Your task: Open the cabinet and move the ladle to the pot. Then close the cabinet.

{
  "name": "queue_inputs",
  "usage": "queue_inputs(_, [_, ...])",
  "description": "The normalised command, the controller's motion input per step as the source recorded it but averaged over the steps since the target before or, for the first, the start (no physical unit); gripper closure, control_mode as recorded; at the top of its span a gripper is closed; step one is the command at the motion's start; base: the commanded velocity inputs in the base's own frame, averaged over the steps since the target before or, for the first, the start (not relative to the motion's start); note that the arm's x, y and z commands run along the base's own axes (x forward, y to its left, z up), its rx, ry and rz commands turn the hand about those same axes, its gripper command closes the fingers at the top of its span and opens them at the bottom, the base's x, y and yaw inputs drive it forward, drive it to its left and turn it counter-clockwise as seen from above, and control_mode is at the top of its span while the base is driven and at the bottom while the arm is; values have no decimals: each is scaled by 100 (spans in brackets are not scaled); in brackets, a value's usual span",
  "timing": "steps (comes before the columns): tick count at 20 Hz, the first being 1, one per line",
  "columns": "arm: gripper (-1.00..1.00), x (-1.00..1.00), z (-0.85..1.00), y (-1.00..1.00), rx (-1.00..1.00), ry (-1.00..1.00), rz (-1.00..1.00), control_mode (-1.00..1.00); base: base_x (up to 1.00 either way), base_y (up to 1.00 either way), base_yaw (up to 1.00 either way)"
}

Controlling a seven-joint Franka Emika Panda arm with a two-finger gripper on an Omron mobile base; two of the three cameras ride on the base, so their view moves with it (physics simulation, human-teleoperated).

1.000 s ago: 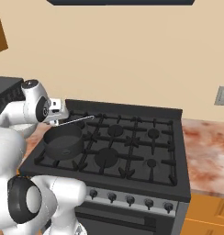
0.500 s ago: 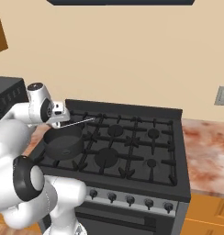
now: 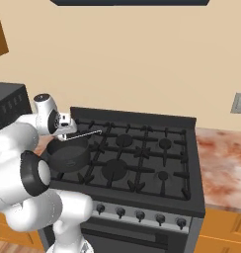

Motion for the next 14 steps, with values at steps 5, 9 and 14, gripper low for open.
queue_inputs(5, [100, 14, -23, 1, 0, 0, 0, -100, 0, 0, 0])
queue_inputs(9, [100, 4, -21, 0, 0, 0, 0, -100, 0, 0, 0])
queue_inputs(14, [100, 0, -21, 0, 0, 0, 0, -100, 0, 0, 0])
